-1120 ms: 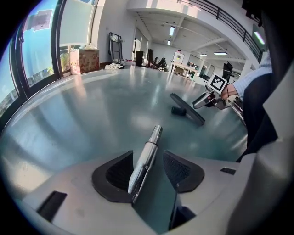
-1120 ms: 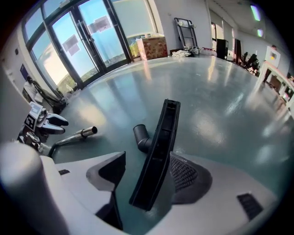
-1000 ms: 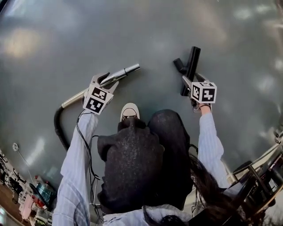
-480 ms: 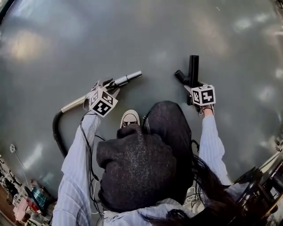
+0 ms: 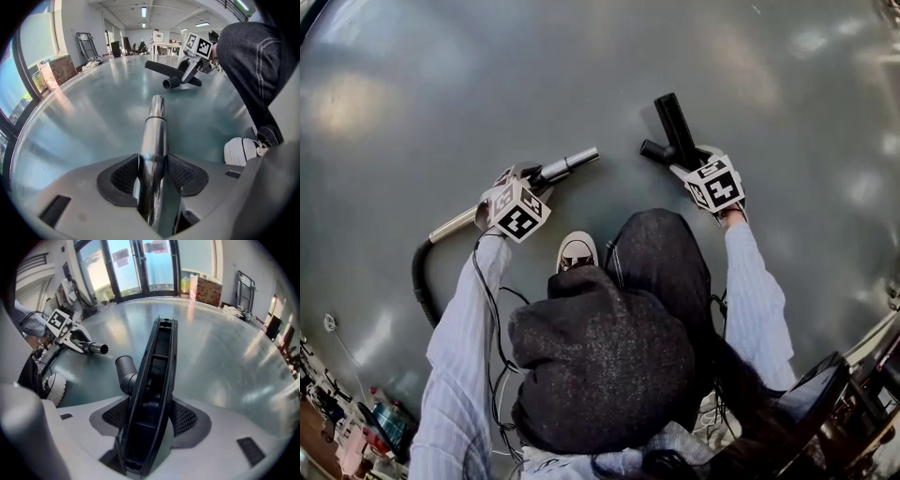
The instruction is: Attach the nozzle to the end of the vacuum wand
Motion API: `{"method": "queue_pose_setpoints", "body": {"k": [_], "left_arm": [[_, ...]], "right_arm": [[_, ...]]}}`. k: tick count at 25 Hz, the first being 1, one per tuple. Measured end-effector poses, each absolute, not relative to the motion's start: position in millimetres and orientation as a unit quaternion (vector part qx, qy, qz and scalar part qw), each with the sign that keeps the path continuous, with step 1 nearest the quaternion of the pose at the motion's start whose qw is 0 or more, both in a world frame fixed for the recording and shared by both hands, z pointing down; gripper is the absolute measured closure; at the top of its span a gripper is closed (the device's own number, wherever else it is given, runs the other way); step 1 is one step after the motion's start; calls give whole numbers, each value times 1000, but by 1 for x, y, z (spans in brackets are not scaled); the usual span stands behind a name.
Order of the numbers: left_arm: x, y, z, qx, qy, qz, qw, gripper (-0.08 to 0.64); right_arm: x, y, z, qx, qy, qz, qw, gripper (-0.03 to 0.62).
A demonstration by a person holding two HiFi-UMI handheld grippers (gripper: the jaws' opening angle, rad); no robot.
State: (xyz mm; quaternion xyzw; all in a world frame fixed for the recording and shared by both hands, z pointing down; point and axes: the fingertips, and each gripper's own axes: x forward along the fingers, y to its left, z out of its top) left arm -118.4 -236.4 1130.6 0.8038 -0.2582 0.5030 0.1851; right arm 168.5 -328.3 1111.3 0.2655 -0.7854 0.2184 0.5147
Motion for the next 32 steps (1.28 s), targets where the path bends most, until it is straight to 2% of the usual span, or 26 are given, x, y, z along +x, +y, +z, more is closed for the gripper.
{"method": "queue_pose_setpoints", "body": {"k": [4,9,32], "left_arm": [[-116,-237,1130,803,-253,509,180,376],[-113,-229,1135,804,-239,510,189,379],[-101,-233,1110,812,-204,520,172,390]], "right_arm": [[114,-338,1100,183,-824,159,512,327],[73,-333,1107,74,-834,65,543,328],[42,-346,1092,-21,-837,-37,546,328]]}}
